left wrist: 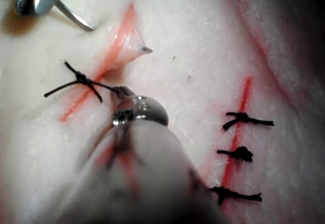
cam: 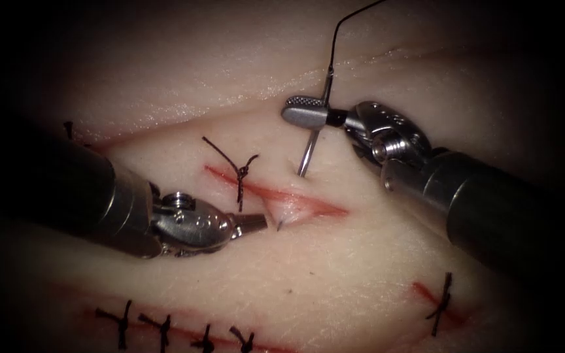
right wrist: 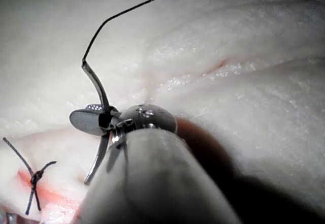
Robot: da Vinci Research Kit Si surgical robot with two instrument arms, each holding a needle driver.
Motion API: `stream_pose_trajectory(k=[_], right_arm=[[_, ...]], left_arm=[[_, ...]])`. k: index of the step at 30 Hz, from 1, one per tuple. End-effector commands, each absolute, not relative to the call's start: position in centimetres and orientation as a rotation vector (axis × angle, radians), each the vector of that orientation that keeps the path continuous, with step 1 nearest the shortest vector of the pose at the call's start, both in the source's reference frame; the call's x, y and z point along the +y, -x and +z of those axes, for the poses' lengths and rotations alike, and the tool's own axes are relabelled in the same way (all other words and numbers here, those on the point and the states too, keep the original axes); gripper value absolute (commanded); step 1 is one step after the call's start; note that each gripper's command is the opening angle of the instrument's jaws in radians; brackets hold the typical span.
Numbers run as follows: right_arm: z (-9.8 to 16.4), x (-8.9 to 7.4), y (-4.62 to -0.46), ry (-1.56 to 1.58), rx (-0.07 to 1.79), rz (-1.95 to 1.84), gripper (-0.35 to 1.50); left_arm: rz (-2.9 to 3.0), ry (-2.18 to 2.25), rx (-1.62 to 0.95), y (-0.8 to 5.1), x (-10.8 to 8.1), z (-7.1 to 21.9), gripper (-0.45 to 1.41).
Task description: Wound Closure
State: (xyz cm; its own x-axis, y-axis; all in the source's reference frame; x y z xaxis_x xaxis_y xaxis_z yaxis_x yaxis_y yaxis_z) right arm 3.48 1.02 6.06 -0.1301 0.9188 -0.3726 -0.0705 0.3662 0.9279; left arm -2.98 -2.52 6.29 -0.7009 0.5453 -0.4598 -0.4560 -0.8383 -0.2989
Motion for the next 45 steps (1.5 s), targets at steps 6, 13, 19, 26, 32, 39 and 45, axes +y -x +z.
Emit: stream_pose_trajectory(k=[6,13,19,26,32,39,45], right_arm=[[6.05,0.73,-3.63,-0.974,1.403,1.086,-0.35],[5.99,0.40,-3.67,-1.031,1.389,1.089,-0.35],[6.00,0.68,-3.60,-0.858,1.437,1.075,1.01],[6.02,1.05,-3.42,-0.543,1.455,0.933,1.40],[5.93,1.24,-3.23,-0.311,1.416,0.807,1.45],[5.72,1.18,-3.16,-0.171,1.375,0.730,1.47],[5.66,1.16,-3.24,-0.136,1.367,0.712,1.45]], left_arm=[[2.473,0.737,-0.222,2.99,-2.59,6.37,-0.45],[2.473,0.737,-0.223,2.99,-2.59,6.37,-0.45],[2.475,0.735,-0.222,3.00,-2.62,6.31,-0.45],[2.480,0.735,-0.221,3.01,-2.62,6.29,-0.45],[2.480,0.736,-0.221,3.00,-2.63,6.28,-0.45],[2.479,0.735,-0.220,3.01,-2.62,6.29,-0.45],[2.483,0.734,-0.217,3.03,-2.63,6.28,-0.45]])
